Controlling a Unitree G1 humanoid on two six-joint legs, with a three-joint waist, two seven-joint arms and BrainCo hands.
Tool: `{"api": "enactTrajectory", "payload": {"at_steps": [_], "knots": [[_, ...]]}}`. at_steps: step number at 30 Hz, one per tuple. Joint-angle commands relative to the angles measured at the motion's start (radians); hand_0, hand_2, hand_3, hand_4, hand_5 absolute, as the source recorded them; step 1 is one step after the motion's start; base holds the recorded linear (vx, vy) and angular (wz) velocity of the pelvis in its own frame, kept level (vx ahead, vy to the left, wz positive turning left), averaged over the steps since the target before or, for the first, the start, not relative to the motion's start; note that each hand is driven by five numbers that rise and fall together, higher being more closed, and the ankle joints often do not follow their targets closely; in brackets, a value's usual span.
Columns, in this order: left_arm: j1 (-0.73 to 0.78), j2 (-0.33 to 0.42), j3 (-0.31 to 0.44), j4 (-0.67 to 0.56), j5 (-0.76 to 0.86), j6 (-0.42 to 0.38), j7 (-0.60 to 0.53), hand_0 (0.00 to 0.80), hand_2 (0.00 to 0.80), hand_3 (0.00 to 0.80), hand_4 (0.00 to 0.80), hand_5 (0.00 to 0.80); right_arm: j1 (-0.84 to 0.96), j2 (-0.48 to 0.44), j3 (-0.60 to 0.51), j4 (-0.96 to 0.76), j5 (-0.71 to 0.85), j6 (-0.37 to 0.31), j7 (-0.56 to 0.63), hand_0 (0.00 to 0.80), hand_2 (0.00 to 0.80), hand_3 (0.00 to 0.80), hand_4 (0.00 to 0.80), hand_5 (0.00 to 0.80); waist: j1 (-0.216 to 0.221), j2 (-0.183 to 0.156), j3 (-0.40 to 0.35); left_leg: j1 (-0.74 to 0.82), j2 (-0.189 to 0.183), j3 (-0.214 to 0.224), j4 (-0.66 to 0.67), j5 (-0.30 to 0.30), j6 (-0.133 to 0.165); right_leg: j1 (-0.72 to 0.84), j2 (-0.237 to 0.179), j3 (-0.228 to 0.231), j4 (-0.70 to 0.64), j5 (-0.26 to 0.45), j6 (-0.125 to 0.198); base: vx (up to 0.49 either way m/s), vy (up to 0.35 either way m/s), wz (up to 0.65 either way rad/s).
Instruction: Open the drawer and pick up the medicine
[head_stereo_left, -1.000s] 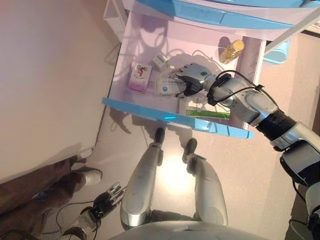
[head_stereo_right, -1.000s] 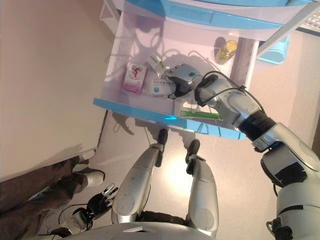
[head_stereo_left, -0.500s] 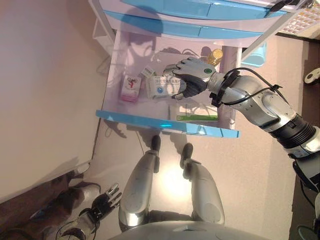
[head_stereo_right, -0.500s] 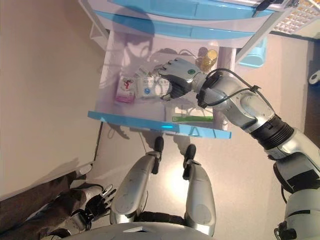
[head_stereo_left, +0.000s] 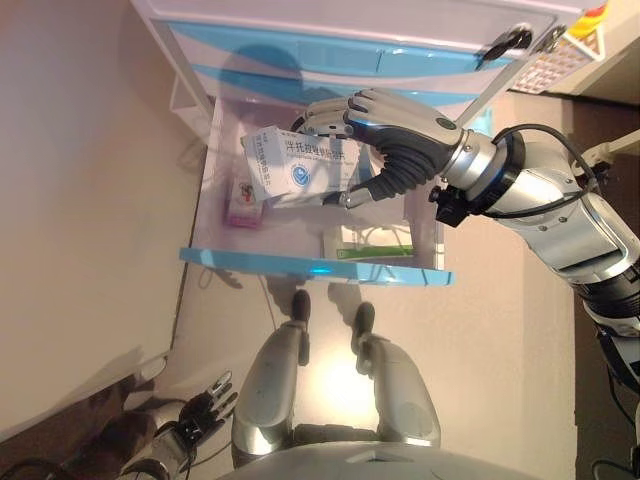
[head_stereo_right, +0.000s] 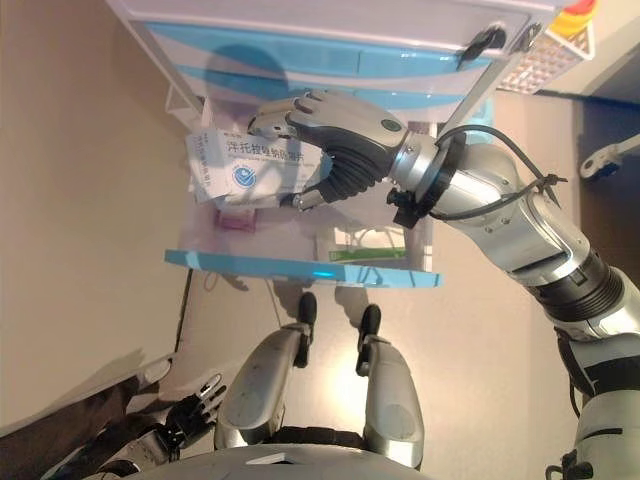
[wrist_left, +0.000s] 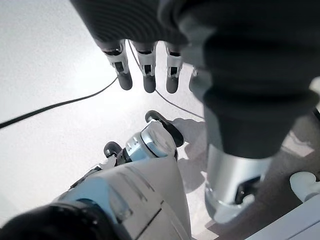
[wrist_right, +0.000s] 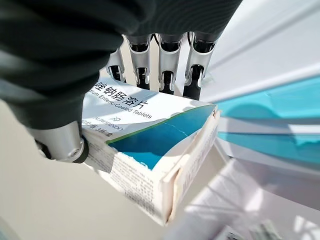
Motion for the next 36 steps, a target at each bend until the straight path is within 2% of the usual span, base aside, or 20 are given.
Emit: {"api": "enactTrajectory", "payload": {"at_steps": [1, 9, 19, 21, 28, 29, 34, 36], "knots": [[0.111, -0.014, -0.011, 0.045, 0.065, 0.015, 0.019, 0.0, 0.0, 0.0, 0.0, 0.0, 0.025, 0.032, -0.066, -0.066, 0.114, 0.0, 0.019, 0.8, 0.8, 0.8, 0.8, 0.8, 0.019, 0.032, -0.147, 0.128, -0.015, -0.012, -0.155, -0.078, -0.004, 0.028, -0.021, 0.009, 0.108, -0.059, 0.076, 0.086, -0.037, -0.04], [0.124, -0.028, 0.0, 0.078, 0.091, 0.021, 0.052, 0.0, 0.0, 0.0, 0.0, 0.0, 0.061, 0.082, -0.119, -0.116, 0.196, 0.057, 0.056, 0.8, 0.8, 0.8, 0.8, 0.8, 0.016, 0.019, -0.229, 0.176, -0.009, -0.021, -0.18, -0.078, -0.013, 0.082, -0.019, 0.014, 0.078, -0.061, 0.078, 0.082, -0.038, -0.06], [0.154, -0.025, 0.034, 0.124, 0.134, 0.027, 0.034, 0.0, 0.0, 0.0, 0.0, 0.0, 0.107, 0.099, -0.176, -0.123, 0.232, 0.074, 0.021, 0.8, 0.8, 0.8, 0.8, 0.8, 0.012, 0.011, -0.304, 0.208, -0.007, -0.029, -0.198, -0.076, -0.017, 0.115, -0.018, 0.019, 0.057, -0.047, 0.082, 0.051, -0.022, -0.06], [0.153, -0.024, 0.032, 0.127, 0.137, 0.035, 0.045, 0.0, 0.0, 0.0, 0.0, 0.0, 0.093, 0.103, -0.187, -0.109, 0.229, 0.098, -0.01, 0.8, 0.8, 0.8, 0.8, 0.8, 0.013, 0.01, -0.314, 0.216, -0.008, -0.032, -0.206, -0.073, -0.018, 0.121, -0.018, 0.017, 0.055, -0.043, 0.083, 0.045, -0.012, -0.01], [0.154, -0.013, 0.035, 0.132, 0.144, 0.06, 0.06, 0.0, 0.0, 0.0, 0.0, 0.0, 0.003, 0.083, -0.198, -0.001, 0.119, 0.127, -0.152, 0.8, 0.8, 0.8, 0.8, 0.8, 0.022, 0.006, -0.327, 0.23, -0.012, -0.052, -0.214, -0.072, -0.017, 0.137, -0.02, 0.015, 0.045, -0.035, 0.086, 0.03, 0.003, 0.0], [0.154, -0.01, 0.037, 0.13, 0.149, 0.066, 0.062, 0.0, 0.0, 0.0, 0.0, 0.0, -0.019, 0.069, -0.198, 0.032, 0.064, 0.12, -0.18, 0.8, 0.8, 0.8, 0.8, 0.8, 0.025, 0.004, -0.329, 0.231, -0.013, -0.055, -0.213, -0.073, -0.018, 0.14, -0.022, 0.012, 0.044, -0.034, 0.086, 0.031, 0.027, 0.0], [0.155, 0.003, 0.05, 0.121, 0.153, 0.084, 0.079, 0.0, 0.0, 0.0, 0.0, 0.0, -0.155, -0.015, -0.139, 0.212, 0.01, 0.149, -0.241, 0.8, 0.8, 0.8, 0.8, 0.8, 0.042, -0.006, -0.341, 0.235, -0.018, -0.061, -0.213, -0.072, -0.014, 0.156, -0.029, -0.003, 0.031, -0.029, 0.089, 0.036, 0.042, 0.02], [0.158, 0.008, 0.058, 0.116, 0.163, 0.094, 0.083, 0.0, 0.0, 0.0, 0.0, 0.0, -0.2, -0.041, -0.104, 0.276, -0.072, 0.144, -0.264, 0.8, 0.8, 0.8, 0.8, 0.8, 0.048, -0.009, -0.345, 0.236, -0.02, -0.063, -0.215, -0.07, -0.014, 0.156, -0.034, -0.011, 0.035, -0.021, 0.093, 0.047, 0.055, 0.13]]}}
